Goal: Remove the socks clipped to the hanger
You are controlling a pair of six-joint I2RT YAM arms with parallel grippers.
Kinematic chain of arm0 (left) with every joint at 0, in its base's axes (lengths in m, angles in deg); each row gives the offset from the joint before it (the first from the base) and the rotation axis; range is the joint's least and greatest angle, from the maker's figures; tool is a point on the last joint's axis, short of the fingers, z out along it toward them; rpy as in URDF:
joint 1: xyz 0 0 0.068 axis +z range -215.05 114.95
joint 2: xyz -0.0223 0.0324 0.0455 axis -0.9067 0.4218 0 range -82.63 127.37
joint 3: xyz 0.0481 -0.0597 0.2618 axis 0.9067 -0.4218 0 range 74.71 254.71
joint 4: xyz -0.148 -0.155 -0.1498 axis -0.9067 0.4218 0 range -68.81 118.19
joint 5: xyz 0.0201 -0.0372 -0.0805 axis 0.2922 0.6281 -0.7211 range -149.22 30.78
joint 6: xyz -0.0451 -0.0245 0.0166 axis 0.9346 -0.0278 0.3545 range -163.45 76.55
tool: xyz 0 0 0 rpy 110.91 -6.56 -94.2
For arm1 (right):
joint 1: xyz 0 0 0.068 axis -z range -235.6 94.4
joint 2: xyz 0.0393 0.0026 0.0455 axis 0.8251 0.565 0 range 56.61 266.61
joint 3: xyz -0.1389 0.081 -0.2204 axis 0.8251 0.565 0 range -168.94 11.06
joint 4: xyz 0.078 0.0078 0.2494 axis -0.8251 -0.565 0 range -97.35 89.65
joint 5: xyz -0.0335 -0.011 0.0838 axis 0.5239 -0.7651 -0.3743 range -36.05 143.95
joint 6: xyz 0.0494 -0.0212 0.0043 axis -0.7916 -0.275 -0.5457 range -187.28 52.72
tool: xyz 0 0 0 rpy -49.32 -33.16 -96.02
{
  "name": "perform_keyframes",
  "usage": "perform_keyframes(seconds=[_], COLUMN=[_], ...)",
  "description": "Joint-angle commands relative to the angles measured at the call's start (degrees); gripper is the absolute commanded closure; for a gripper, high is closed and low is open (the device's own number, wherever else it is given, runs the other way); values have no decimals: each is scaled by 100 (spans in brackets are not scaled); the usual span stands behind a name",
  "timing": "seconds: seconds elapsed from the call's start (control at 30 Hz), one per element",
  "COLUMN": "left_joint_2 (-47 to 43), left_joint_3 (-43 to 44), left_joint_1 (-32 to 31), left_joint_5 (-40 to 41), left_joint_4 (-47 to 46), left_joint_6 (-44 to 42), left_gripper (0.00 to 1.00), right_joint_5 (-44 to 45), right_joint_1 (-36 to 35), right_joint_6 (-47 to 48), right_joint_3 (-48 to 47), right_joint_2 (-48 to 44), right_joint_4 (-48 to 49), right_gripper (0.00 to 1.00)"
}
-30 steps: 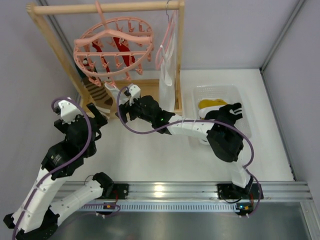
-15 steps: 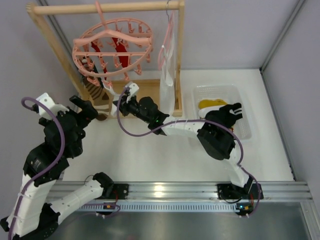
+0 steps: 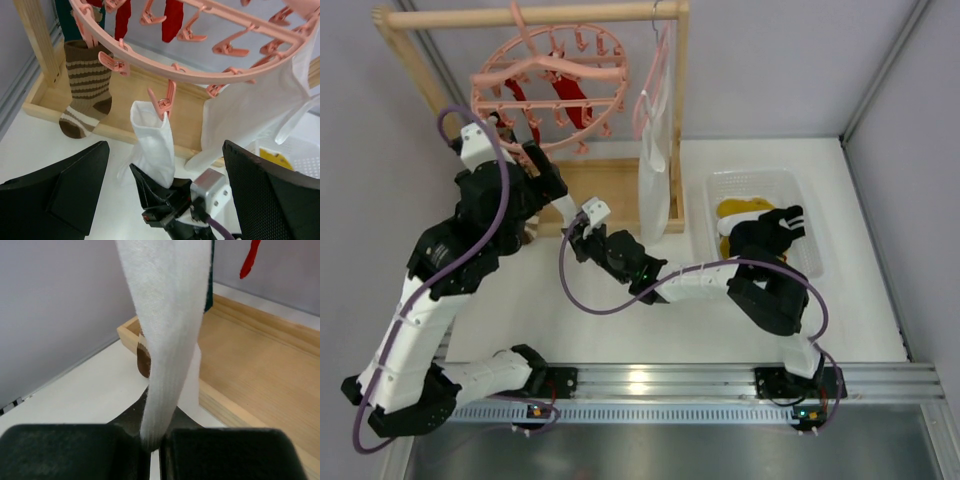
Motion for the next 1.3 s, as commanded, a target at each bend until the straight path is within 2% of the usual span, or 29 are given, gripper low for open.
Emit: perform_keyframes(seconds=[0.0, 0.4, 0.7, 0.87, 1.27], left_joint_2=[270, 1130, 1465, 1693, 2054], left_joint_3=[96, 526, 465, 596, 685], left_joint_1=[32, 32, 32, 23, 181], left_joint_5=[-78, 670, 1144, 1363, 1760], left_joint_4=[-32, -41, -58, -58, -111], left_joint_6=[-205, -820, -873, -908, -926], left_gripper=[1, 6, 18, 20, 34], right_joint_5=[479, 743, 804, 726, 611], right_joint_1=[-229, -466, -580, -625, -686], right_joint_6=[169, 397, 564, 538, 538], right_joint_3=[69, -18, -133, -168, -80], right_joint_2=[-541, -586, -568, -551, -691], right_joint_4=[467, 150, 71, 18, 36], right_gripper=[100, 100, 100, 100, 100])
